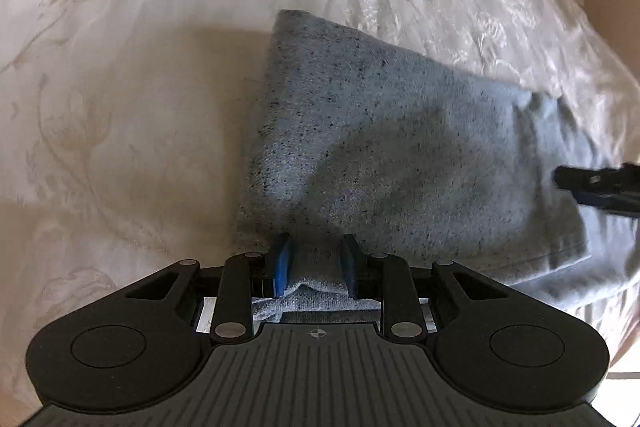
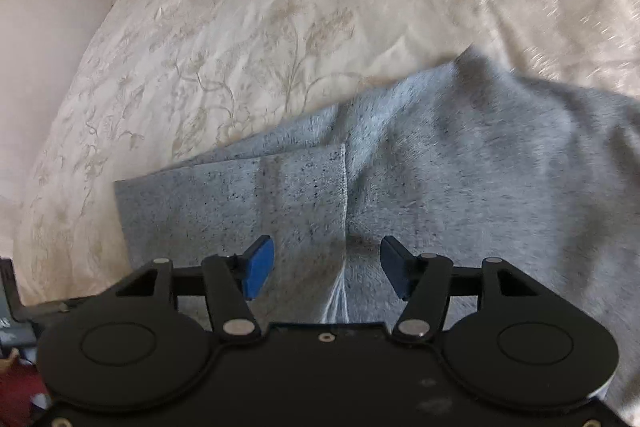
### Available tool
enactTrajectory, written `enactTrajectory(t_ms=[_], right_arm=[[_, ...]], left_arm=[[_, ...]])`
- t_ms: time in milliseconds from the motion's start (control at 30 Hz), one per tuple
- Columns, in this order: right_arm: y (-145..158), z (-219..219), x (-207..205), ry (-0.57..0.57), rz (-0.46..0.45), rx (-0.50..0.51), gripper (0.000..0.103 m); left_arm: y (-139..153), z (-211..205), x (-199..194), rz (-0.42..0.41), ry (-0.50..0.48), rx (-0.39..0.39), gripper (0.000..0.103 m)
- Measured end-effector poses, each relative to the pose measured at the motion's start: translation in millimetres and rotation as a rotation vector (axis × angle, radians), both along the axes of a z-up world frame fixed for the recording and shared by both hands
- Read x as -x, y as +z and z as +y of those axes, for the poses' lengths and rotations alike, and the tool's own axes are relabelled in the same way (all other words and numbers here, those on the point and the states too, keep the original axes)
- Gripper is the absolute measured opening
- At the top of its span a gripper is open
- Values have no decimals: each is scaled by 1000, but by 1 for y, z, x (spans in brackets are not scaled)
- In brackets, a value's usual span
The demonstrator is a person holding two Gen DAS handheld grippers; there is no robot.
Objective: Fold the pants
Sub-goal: 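Open both tools and release the folded sweatpants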
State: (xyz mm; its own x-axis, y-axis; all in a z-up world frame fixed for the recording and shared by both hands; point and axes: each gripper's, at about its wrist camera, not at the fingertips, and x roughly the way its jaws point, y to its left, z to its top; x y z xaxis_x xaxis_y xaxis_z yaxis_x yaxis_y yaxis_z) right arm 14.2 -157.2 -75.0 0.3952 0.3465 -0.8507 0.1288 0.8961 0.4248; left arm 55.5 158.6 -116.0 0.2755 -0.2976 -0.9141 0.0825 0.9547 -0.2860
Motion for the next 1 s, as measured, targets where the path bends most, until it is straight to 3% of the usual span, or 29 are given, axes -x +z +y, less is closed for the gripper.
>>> enactTrajectory(t_ms=[167, 233, 267, 333, 467, 533, 600, 767, 800, 867, 1000], right_arm=[[-24, 6, -15, 36, 8, -78, 65], [-28, 9, -18, 26, 17, -105, 49], [-29, 9, -19, 27, 28, -121, 22], [-18, 14, -16, 49, -2, -115, 16], [31, 29, 1, 127, -121, -25, 15], [42, 30, 8, 119, -139, 49, 15], [36, 25, 10, 97, -109, 105, 15], [0, 14, -3, 58, -19, 82, 16], [-4, 13, -3, 63, -16, 89, 18], [-11, 14, -6, 68, 0, 127, 21], [-25, 3, -15, 8, 38, 155, 32]], left_arm=[[23, 2, -2, -30, -1, -5, 26], [35, 1, -5, -68, -8, -6, 26], [41, 1, -8, -86, -8, -4, 26], [50, -1, -21, -116, -9, -3, 26], [57, -9, -44, -158, -9, 12, 26], [51, -14, -55, -156, -11, 7, 26], [40, -20, -65, -147, -22, -30, 26], [10, -21, -81, -84, -27, -96, 27], [10, -20, -80, -89, -36, -112, 30], [10, -21, -78, -102, -55, -160, 44], [17, -6, -74, -81, 6, -148, 46]])
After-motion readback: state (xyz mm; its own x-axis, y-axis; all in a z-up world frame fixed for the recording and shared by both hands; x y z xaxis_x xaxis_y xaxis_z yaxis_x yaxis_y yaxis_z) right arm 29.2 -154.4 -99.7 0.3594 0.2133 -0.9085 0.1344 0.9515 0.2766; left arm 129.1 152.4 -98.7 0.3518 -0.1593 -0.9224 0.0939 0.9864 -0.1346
